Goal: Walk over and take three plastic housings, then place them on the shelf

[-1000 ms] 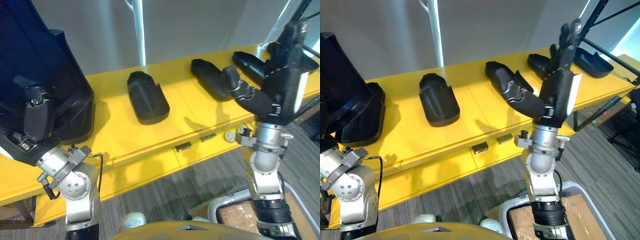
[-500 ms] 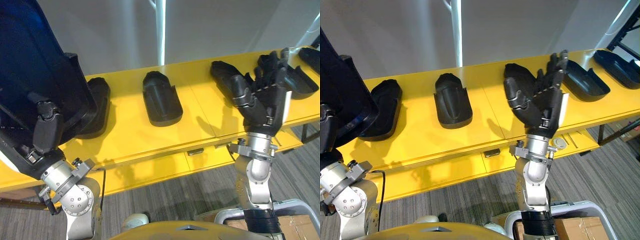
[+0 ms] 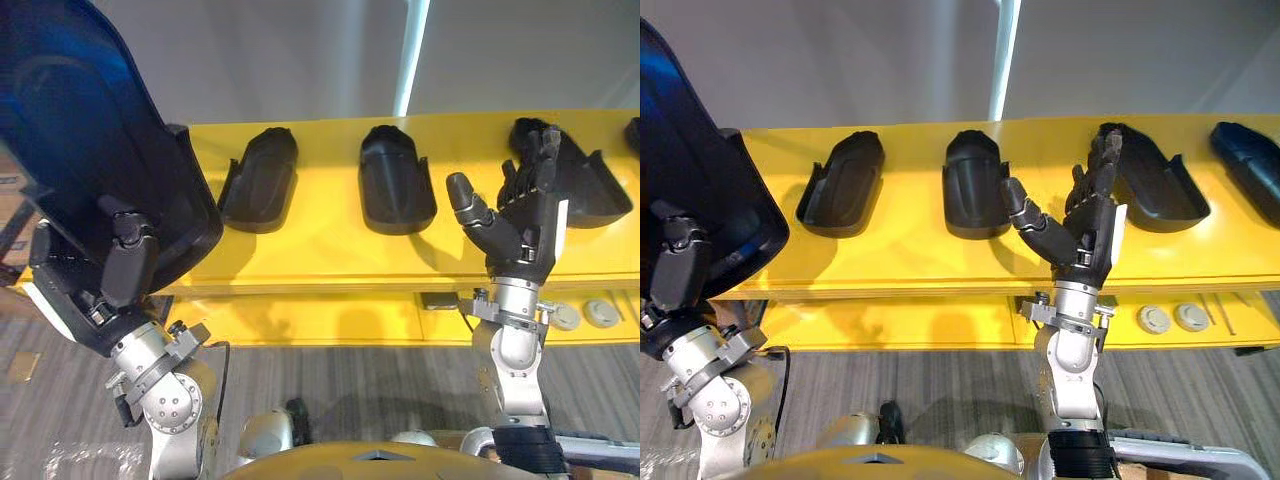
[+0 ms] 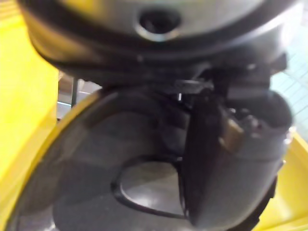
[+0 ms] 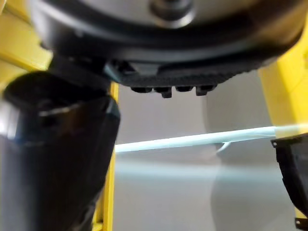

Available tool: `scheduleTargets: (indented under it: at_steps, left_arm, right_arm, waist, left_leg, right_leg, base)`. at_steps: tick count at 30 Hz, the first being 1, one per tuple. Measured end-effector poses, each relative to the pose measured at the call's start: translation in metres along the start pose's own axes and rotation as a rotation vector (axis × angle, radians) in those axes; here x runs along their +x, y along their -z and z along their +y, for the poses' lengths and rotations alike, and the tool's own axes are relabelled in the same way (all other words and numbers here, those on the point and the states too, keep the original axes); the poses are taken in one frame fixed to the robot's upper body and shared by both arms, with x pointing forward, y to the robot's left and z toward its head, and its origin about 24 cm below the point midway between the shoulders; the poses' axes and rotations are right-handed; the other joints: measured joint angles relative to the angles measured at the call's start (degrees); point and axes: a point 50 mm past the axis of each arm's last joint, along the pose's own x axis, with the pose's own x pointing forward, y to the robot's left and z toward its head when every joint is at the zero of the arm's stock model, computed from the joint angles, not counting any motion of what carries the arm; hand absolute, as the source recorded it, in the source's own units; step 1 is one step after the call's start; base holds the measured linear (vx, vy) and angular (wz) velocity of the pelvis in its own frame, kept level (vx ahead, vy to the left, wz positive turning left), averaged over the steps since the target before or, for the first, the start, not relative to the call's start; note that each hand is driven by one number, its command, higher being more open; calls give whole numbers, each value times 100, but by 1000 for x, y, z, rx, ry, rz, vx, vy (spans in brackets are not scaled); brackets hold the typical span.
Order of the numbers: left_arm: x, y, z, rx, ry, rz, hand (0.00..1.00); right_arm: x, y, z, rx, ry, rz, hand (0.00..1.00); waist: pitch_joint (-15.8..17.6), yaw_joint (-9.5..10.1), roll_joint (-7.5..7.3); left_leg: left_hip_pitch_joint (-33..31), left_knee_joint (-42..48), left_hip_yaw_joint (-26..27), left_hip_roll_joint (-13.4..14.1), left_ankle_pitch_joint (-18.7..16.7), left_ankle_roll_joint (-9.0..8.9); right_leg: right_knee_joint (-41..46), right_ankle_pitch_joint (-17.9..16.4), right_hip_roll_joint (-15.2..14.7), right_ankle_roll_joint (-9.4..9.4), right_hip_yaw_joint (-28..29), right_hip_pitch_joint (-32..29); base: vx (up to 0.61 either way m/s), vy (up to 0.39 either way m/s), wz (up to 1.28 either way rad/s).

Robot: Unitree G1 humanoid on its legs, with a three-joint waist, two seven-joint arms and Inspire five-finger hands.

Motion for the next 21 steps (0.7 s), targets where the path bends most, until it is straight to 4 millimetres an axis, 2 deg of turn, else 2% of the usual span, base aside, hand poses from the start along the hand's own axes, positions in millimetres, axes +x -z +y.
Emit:
scheduleTargets:
  at_steps: [1,3,4,5,6,7,8,9,10,11,12,13,15,17,18,21]
  left_arm:
    - [-2,1,-1,-5,2,3,0]
    - [-2,1,-3,-15,19,-6,0]
    - [-3,0,-7,-22,50,-10,0]
    - [-3,0,-11,-28,91,-13,0]
    - [-2,0,-14,-37,115,-16,0]
    - [1,0,-19,-48,157,-21,0]
    - [2,3,-19,-33,173,-4,0]
    - [2,4,-19,-27,173,-1,0]
    - [4,7,-16,1,176,10,0]
    - [6,9,-13,3,183,27,0]
    - [7,10,-12,-9,187,36,0]
    - [9,10,-11,-24,190,42,0]
    - [10,10,-12,-32,197,52,0]
    - [9,12,-13,-54,205,81,0]
    - [6,15,-15,-60,212,99,0]
    - [-2,16,-26,-85,256,121,0]
  right_arm:
    - [2,-2,0,30,15,-22,100]
    - [7,-3,1,43,38,-53,100]
    - [12,-2,1,49,64,-67,100]
    - [12,2,0,48,103,-59,100]
    - [11,3,-3,44,126,-51,100]
    - [5,11,-2,55,175,-9,100]
    - [-4,17,5,61,175,35,100]
    - [-6,18,7,57,169,41,100]
    - [-12,20,15,38,142,62,100]
    - [-17,22,21,31,108,81,100]
    - [-19,20,22,29,92,83,100]
    - [-22,13,23,18,72,63,100]
    - [-22,-3,21,29,65,5,100]
    - [-20,-7,19,25,57,-17,100]
    - [-20,-7,15,10,61,-14,100]
    - [-22,-7,9,-6,82,-6,100]
  waist:
    - [8,-15,97]
    - [35,-28,148]
    - [50,-64,207]
    - [18,-131,280]
    - [12,-148,310]
    - [151,-53,116]
    - [175,28,96]
    - [180,31,97]
    - [206,1,142]
    - [224,-2,188]
    - [218,-1,187]
    - [205,0,166]
    - [193,-27,146]
    - [184,-113,132]
    - [173,-198,197]
    - [154,-222,215]
  left_leg:
    - [53,143,-393,191,-39,-110]
    - [194,112,-765,240,-48,-222]
    - [311,85,-752,160,-511,-791]
    - [400,43,-561,114,-1174,-909]
    - [441,18,-504,95,-1454,-929]
    - [469,200,-373,-128,-1503,-800]
    - [467,204,-244,-265,-1619,-518]
    - [481,177,-215,-274,-1623,-472]
    - [533,9,-159,-303,-1567,-292]
    - [642,-262,-153,-310,-1455,-158]
    - [691,-432,-154,-339,-1378,-109]
    - [768,-754,-153,-453,-1220,-33]
    - [875,-1198,-96,-646,-995,96]
    - [956,-1416,-32,-754,-871,156]
    - [960,-1448,-52,-754,-850,174]
    - [973,-1560,31,-753,-803,176]
  right_leg:
    - [259,-13,-183,60,230,-194]
    - [552,-21,-460,288,551,-453]
    - [619,64,-620,465,753,-564]
    - [432,350,-685,628,765,-486]
    - [290,551,-689,703,731,-391]
    - [-95,1061,-850,587,773,-241]
    - [-469,1860,-858,99,744,-210]
    - [-473,1948,-854,-33,748,-225]
    - [-162,1650,-704,-240,801,-299]
    - [196,1153,-263,-86,880,-312]
    - [331,941,-28,-53,912,-303]
    - [445,407,327,-56,890,-285]
    - [291,-102,868,-135,897,-256]
    - [-352,-173,1318,-251,933,-124]
    - [-745,78,1472,-339,1064,27]
    - [-1243,413,1622,-315,1079,213]
  base:
    - [-84,296,-49]
    - [-86,410,-45]
    - [-113,600,-21]
    - [-92,561,5]
    - [-72,595,8]
    - [-111,727,-5]
    - [-100,600,-18]
    - [-95,623,-5]
    - [-9,351,-1]
    - [-2,394,3]
    - [28,219,4]
    - [24,161,9]
    - [14,174,1]
    - [-2,104,-6]
    - [-4,69,-10]
    - [7,30,-11]
